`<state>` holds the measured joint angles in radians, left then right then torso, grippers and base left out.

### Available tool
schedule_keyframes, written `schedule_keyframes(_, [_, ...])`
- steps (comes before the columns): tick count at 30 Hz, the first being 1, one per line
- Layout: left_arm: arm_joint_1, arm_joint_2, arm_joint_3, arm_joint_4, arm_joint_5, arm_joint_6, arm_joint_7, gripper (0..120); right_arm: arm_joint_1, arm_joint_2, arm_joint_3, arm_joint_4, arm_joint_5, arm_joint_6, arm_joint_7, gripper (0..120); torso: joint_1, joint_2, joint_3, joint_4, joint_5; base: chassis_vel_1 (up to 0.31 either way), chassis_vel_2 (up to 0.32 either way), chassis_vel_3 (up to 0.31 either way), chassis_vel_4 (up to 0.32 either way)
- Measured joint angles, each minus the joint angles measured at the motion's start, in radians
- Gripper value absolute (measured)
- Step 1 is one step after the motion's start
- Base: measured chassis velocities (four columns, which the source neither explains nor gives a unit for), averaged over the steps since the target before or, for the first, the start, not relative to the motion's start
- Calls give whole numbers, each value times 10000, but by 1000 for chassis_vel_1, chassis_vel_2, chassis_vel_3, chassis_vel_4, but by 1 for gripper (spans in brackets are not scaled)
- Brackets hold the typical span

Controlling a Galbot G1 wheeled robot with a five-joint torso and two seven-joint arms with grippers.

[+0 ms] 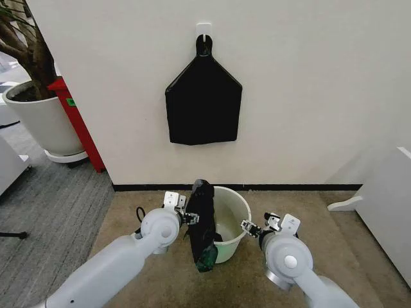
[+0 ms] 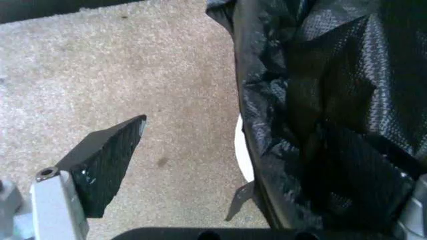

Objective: Place the garbage bag over the trash bin.

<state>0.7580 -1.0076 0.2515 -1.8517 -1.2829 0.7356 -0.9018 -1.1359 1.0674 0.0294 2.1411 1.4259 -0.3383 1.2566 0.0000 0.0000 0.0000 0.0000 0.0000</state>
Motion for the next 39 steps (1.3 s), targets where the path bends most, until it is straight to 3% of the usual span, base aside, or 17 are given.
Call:
schedule_keyframes(17, [-353, -708, 464, 627, 12, -1, -297, 99, -124, 4, -17, -36, -63, -10, -11, 100, 0, 0, 0, 0, 0, 0, 0, 0, 0])
schedule_keyframes(27, [-151, -548, 355, 155, -200, -2, -884, 67, -162, 37, -26, -84, -160, -43, -64, 100, 0, 0, 0, 0, -1, 0, 0, 0, 0])
schedule_keyframes(36, [280, -156, -278, -459, -211, -2, -972, 98, -279, 33, -69, -83, -419, -73, -193, 100, 0, 0, 0, 0, -1, 0, 0, 0, 0])
schedule_keyframes(39, [373, -121, -430, -488, -212, -2, -1034, 100, -312, 33, -78, -92, -498, -87, -243, 100, 0, 0, 0, 1, -1, 0, 0, 0, 0])
